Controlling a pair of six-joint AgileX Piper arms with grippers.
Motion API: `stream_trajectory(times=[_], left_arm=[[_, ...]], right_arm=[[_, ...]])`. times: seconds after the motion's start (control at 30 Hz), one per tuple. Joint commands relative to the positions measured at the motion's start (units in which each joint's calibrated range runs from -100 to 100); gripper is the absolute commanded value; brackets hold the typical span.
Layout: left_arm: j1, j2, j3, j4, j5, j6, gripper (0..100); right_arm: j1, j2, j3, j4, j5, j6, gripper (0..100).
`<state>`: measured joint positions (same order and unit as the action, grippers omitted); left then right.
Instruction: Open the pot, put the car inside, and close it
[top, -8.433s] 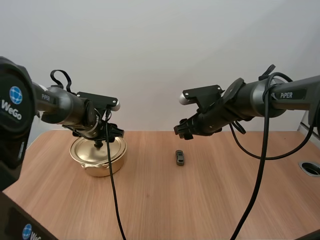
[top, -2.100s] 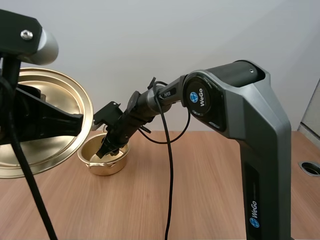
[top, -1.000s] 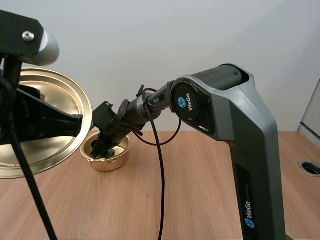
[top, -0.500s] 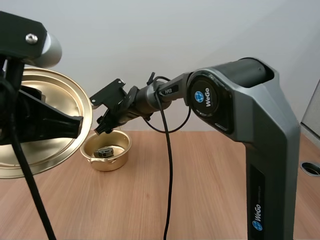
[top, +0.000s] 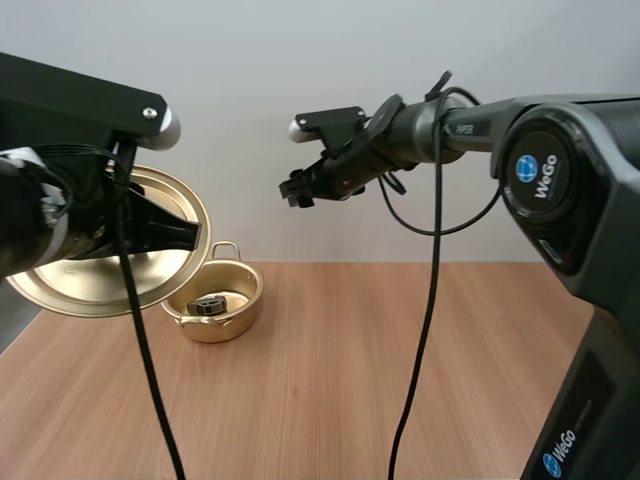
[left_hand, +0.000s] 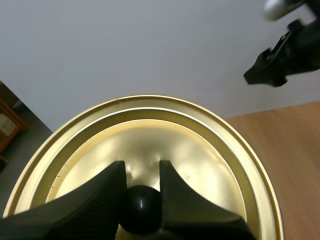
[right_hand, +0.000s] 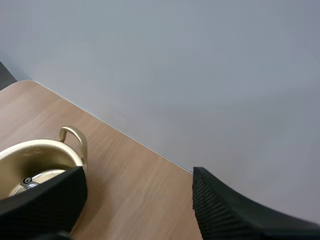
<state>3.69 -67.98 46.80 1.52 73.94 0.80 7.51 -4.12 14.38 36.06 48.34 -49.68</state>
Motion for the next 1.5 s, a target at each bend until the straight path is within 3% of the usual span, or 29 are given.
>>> stream_trajectory(times=[0.0, 0.17, 0.3, 0.63, 0.8, 1.07, 1.47], left_arm=[[0.04, 11.1, 2.3, -1.5, -17.9, 0.0, 0], [0.04, 25.4, 2.8, -1.5, -33.6, 0.1, 0], [0.04, 34.2, 2.8, -1.5, -44.4, 0.5, 0], [0.04, 51.4, 2.8, -1.5, -55.2, 2.8, 0], [-0.87, 56.8, 2.8, -1.5, -57.3, 4.1, 0], [-3.22, 60.8, 2.8, -1.5, -60.7, 4.5, 0], [-3.29, 61.0, 2.8, -1.5, -63.7, 4.5, 0]], right_arm=[[-8.7, -3.3, 0.3, 0.1, 24.2, 0.1, 100], [-14.3, -10.5, 1.3, 0.3, 35.2, 0.1, 100], [-16.5, -18.0, 3.3, 0.5, 38.7, 0.1, 100], [-16.5, -35.6, 10.6, 4.6, 38.1, 0.1, 100], [-16.5, -40.4, 13.6, 4.4, 38.1, 0.1, 100], [-16.5, -42.7, 16.7, 3.8, 38.3, 0.1, 100], [-16.5, -42.7, 16.7, 1.7, 41.5, 0.5, 100]])
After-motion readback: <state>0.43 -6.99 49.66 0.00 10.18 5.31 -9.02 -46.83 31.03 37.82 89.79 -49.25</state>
